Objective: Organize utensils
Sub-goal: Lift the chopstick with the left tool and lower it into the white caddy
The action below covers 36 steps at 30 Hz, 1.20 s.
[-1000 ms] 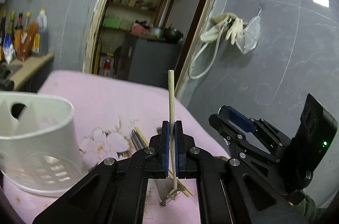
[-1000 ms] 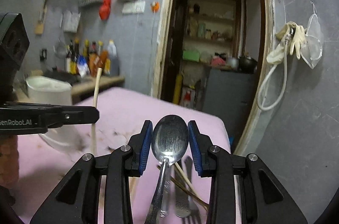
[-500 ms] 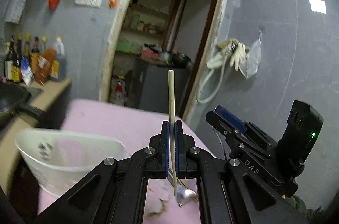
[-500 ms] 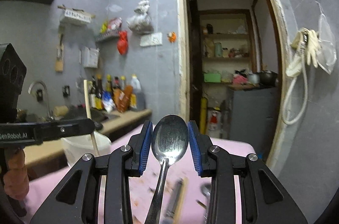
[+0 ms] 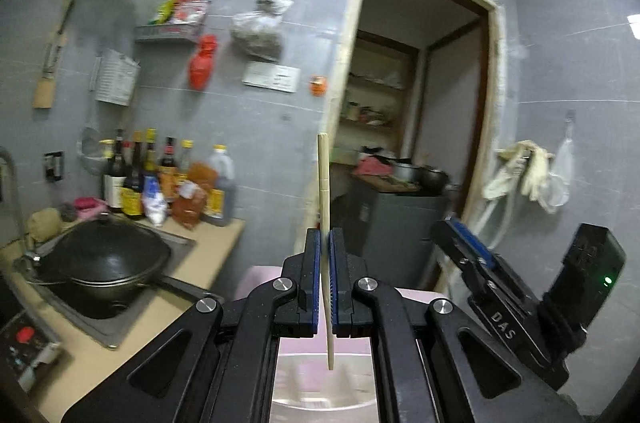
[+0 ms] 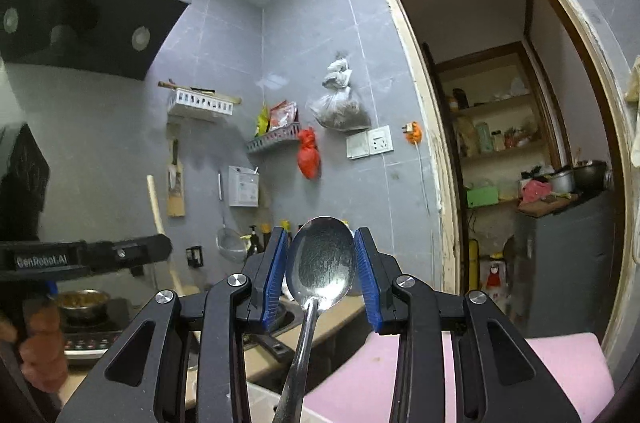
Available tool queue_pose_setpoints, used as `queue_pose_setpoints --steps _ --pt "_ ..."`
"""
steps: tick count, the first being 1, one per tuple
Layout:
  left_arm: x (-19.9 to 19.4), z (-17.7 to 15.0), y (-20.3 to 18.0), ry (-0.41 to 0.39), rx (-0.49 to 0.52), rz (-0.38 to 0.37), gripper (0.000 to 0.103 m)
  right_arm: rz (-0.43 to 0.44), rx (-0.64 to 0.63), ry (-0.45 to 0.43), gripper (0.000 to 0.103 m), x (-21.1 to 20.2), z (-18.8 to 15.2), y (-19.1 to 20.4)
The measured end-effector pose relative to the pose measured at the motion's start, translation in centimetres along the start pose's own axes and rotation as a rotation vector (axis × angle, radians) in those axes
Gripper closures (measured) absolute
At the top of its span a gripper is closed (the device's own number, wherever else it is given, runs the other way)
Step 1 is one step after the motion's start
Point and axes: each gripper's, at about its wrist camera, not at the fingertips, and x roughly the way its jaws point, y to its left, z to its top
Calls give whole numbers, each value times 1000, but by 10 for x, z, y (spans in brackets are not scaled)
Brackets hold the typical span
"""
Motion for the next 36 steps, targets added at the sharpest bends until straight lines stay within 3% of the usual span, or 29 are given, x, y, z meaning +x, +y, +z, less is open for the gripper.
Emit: queue_pose_setpoints --steps 7,16,25,31,34,36 --pt "28 -33 35 43 -10 76 101 -83 -92 -44 71 14 -36 16" --pt "46 -70 38 68 -1 110 101 -150 -147 0 71 24 -71 14" --pt "54 -90 47 130 -42 91 101 -137 -108 80 71 23 -93 9" --pt "50 -94 51 165 -74 21 100 -109 -94 139 69 17 -101 8" --pt "49 -95 53 197 -112 -23 94 -92 -79 164 57 12 -101 6" --pt "44 -94 53 193 -130 -34 76 -83 -70 171 57 7 -98 5"
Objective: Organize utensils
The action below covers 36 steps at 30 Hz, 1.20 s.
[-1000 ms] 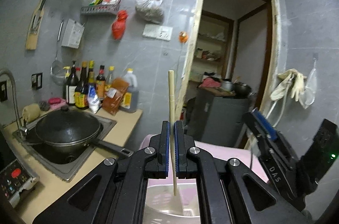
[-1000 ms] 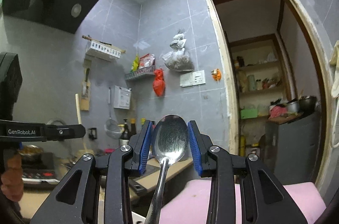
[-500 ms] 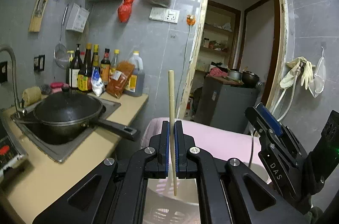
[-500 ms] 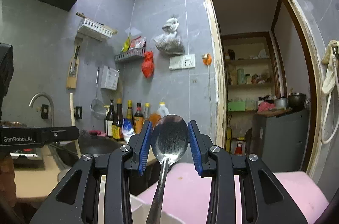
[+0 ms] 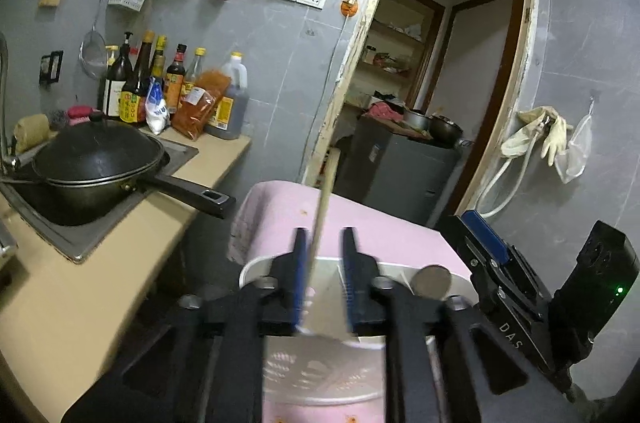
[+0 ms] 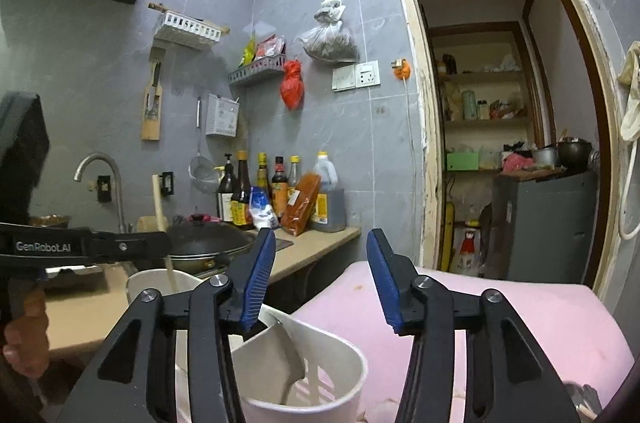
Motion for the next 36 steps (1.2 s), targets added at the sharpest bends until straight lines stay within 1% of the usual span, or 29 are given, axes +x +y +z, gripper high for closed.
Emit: queue_pose_setpoints --steps 2,3,4,5,6,7,8,9,11,12,14,15,17,20,26,31,36 --pt "-8 1 -3 -23 -16 -8 66 -2 3 4 54 -6 3 -2" --pt "-11 2 -5 -32 -19 -11 63 -4 7 6 50 -9 5 -3" --pt "-14 3 -8 -39 -14 -7 62 -11 12 6 49 -13 8 -5" --pt "-16 5 -12 -46 -3 5 57 -19 13 5 44 -16 9 -7" --pt "-18 6 -17 -52 9 17 49 -36 13 5 41 -23 14 -11" --pt "-21 7 -22 -65 17 27 45 -44 16 6 33 -25 15 -13" --pt "-24 7 -28 -82 25 32 38 -56 20 6 26 -31 18 -18" --pt "-26 6 -34 -95 33 34 31 -78 23 4 23 -39 22 -24" --pt "-30 5 -48 -123 53 41 23 -109 24 1 15 -50 28 -33" --pt "-30 5 -54 -134 66 46 20 -131 24 -1 13 -58 31 -40" --pt "-30 2 -70 -152 96 54 16 -169 24 -4 2 -74 37 -52" --pt "-30 0 -77 -159 107 52 13 -186 21 -6 0 -82 38 -59" --pt "-30 -6 -92 -171 126 43 9 -216 11 -11 0 -96 41 -69" --pt "-25 -16 -114 -165 141 14 8 -273 -20 -3 0 -119 45 -86" --pt "-7 -40 -157 -90 180 -63 8 -356 -60 30 0 -152 40 -117" --pt "18 -66 -187 21 212 -108 8 -391 -73 93 0 -168 27 -145" --pt "52 -87 -209 166 233 -120 8 -405 -52 215 0 -170 8 -177"
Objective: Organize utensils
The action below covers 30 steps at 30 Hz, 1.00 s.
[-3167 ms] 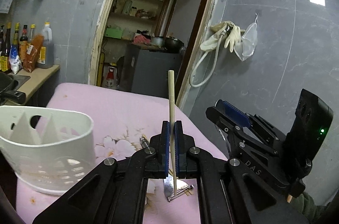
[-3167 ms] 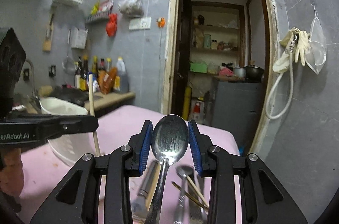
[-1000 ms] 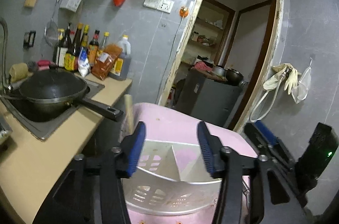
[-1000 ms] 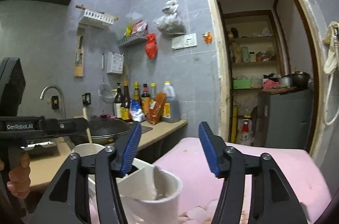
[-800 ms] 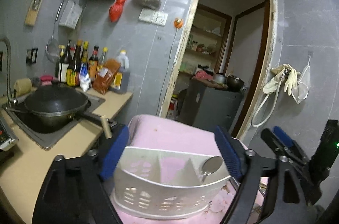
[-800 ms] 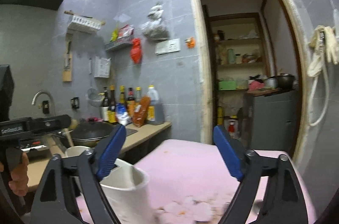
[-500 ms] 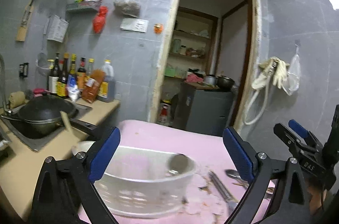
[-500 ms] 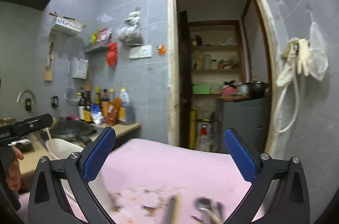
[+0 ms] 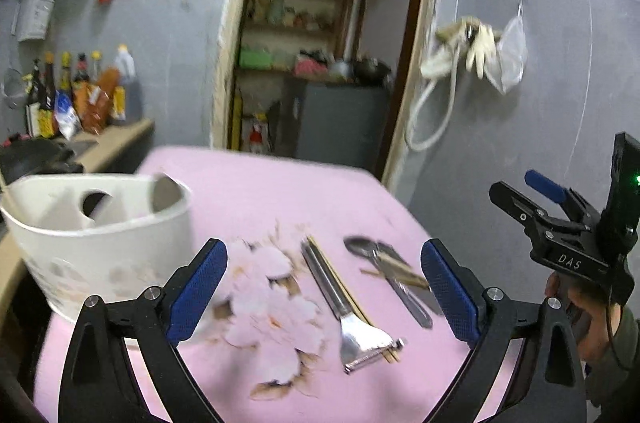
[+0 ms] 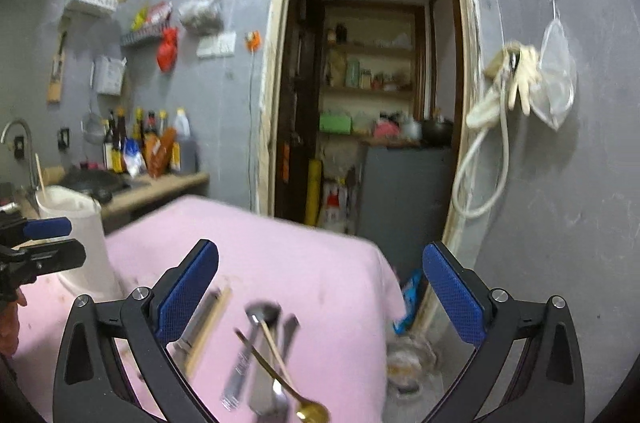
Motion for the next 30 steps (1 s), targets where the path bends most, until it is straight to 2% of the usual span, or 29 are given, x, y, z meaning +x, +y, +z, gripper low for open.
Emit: queue_pose_setpoints --steps 7,9,11,12,14,16,18,20,27,30 --pt "49 -4 -9 160 6 13 10 54 11 220 3 37 -22 -22" --pt "64 -4 -8 204 -6 8 22 70 8 286 7 50 -26 -23" --pt "77 -6 -5 250 -16 0 33 79 -4 337 18 59 -29 -22" --pt "85 -7 -4 276 -22 -3 40 86 -18 373 20 67 -31 -20" --pt "97 -8 -1 316 -35 -14 49 103 -26 414 32 76 -33 -18" --pt "108 -10 3 356 -49 -27 56 148 -11 462 38 87 -35 -17" --pt "117 -10 5 383 -59 -37 64 180 -8 491 45 96 -35 -14" --pt "125 -11 9 408 -75 -48 68 198 -20 513 47 103 -35 -10" --pt "146 -16 24 497 -141 -70 80 238 4 563 50 118 -40 -5" --pt "147 -15 31 502 -177 -85 82 270 24 588 51 124 -42 -4"
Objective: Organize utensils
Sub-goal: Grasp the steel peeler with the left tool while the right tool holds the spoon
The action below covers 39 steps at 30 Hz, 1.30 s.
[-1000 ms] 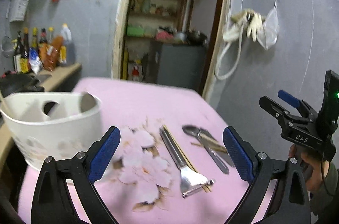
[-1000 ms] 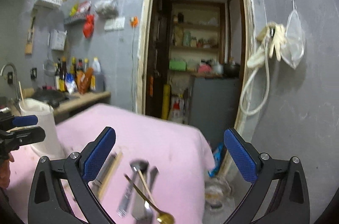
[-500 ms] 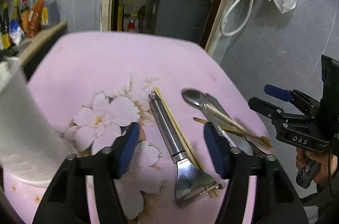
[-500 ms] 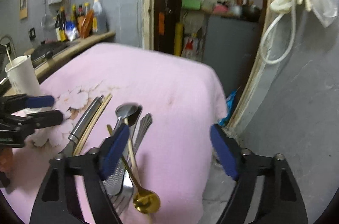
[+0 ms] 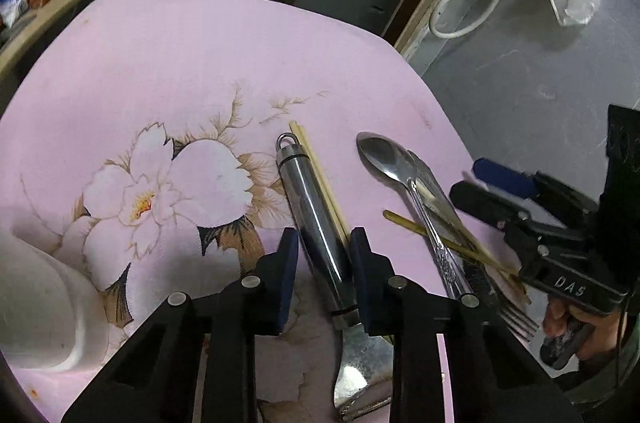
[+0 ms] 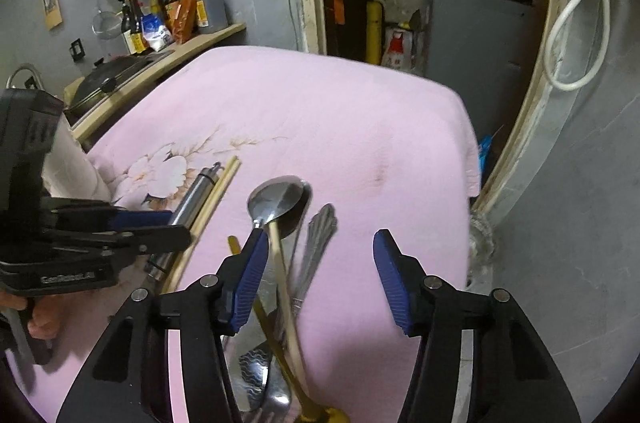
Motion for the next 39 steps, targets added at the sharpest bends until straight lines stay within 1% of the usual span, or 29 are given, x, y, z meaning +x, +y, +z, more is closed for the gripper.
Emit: queue_pose_setpoints --steps 4,11,14,18,20,28,30,36,39 --pt "-7 -3 6 -9 -10 2 84 36 -5 27 52 8 6 5" --pt "-19 -15 9 -13 -44 9 86 55 -40 82 52 26 18 17" --pt "-26 -21 10 -16 -56 15 87 46 -64 106 52 36 24 22" --pt "-31 -29 9 -18 -46 25 87 3 -117 147 52 50 29 30" --pt "-31 -30 8 -21 -45 25 87 -7 -128 160 54 55 32 31" --pt "-29 -31 6 -20 -59 10 87 13 -111 217 54 65 42 29" --pt "-28 -30 7 -17 -61 8 87 8 -103 217 66 66 43 28" --pt "-28 -27 8 -1 -64 -1 87 0 -109 194 66 65 41 34" --pt "-27 -23 8 15 -62 -1 87 -3 -99 154 66 57 39 32"
